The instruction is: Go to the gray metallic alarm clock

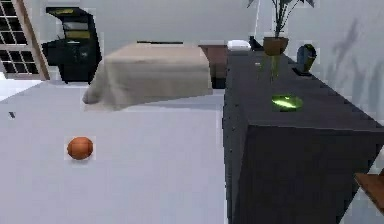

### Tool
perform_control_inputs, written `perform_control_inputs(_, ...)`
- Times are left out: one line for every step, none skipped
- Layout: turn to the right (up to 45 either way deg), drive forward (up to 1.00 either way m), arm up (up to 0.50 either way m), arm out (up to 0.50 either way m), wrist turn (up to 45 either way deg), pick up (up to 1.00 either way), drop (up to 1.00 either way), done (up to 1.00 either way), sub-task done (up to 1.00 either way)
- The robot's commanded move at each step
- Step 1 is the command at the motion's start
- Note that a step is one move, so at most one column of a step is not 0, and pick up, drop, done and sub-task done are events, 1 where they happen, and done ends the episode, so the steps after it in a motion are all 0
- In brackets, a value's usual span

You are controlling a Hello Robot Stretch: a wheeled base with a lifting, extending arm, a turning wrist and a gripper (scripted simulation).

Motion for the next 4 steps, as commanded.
perform_control_inputs(0.0, 0.2, 0.0, 0.0, 0.0, 0.0, 0.0, 0.0, 0.0)
perform_control_inputs(-45.0, 0.0, 0.0, 0.0, 0.0, 0.0, 0.0, 0.0, 0.0)
perform_control_inputs(-9.0, 0.0, 0.0, 0.0, 0.0, 0.0, 0.0, 0.0, 0.0)
perform_control_inputs(0.0, 1.0, 0.0, 0.0, 0.0, 0.0, 0.0, 0.0, 0.0)
